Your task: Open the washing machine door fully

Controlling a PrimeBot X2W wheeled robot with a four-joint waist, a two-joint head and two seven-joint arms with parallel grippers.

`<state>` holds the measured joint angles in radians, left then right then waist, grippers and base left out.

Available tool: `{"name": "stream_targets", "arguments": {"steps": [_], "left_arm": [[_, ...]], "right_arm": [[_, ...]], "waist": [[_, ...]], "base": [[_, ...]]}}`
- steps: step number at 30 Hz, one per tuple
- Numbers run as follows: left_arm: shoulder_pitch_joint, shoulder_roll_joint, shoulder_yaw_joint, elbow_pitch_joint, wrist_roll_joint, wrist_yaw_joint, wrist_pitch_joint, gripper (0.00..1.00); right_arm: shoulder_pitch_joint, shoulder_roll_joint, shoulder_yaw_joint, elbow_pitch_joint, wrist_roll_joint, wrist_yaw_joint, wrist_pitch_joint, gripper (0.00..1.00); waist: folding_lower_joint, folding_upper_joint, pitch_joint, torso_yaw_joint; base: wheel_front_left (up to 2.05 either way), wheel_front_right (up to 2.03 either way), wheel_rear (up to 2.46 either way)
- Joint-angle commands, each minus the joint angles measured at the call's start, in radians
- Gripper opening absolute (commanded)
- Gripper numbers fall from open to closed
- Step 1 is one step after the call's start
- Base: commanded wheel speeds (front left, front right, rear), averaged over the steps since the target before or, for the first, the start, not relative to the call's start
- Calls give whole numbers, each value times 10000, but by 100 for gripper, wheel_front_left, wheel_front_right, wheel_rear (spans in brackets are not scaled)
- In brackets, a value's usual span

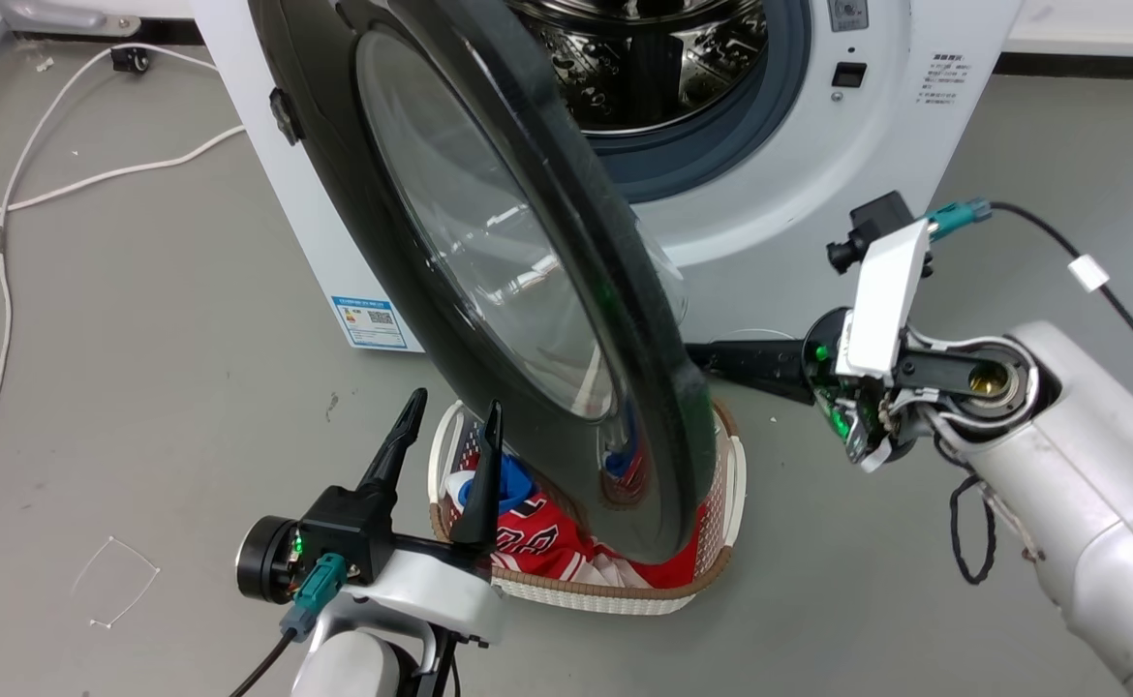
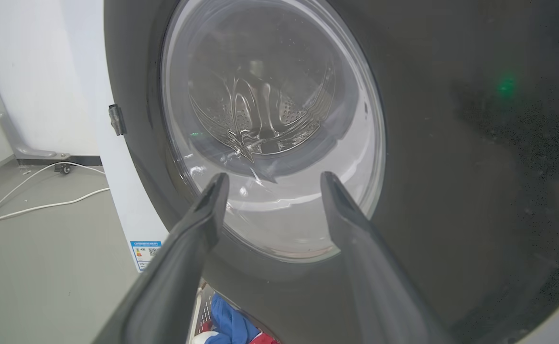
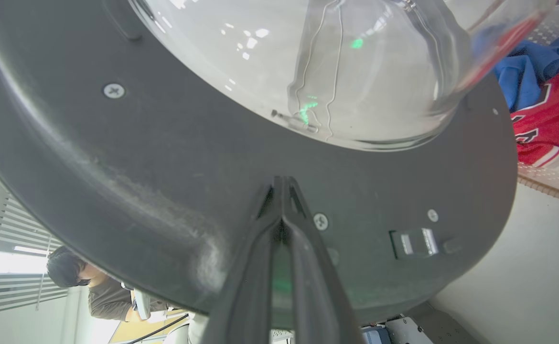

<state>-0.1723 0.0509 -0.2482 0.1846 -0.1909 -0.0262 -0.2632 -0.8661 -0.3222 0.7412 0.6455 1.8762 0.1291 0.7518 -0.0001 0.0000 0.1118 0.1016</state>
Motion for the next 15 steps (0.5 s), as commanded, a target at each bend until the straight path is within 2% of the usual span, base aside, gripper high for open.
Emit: {"name": "stream_targets", "arguments": {"steps": [1, 15], "left_arm": [[49, -7, 3, 22, -23, -25, -23, 100], [252, -7, -89, 93, -144, 78, -23, 100]], "right_arm": [[252, 46, 50, -119, 75, 29, -14, 0], [1473, 274, -18, -1291, 135, 29, -676, 0]], "waist": [[1, 0, -59, 7], [1, 0, -388, -130]], "base": [[0, 0, 0], [0, 0, 0]]}}
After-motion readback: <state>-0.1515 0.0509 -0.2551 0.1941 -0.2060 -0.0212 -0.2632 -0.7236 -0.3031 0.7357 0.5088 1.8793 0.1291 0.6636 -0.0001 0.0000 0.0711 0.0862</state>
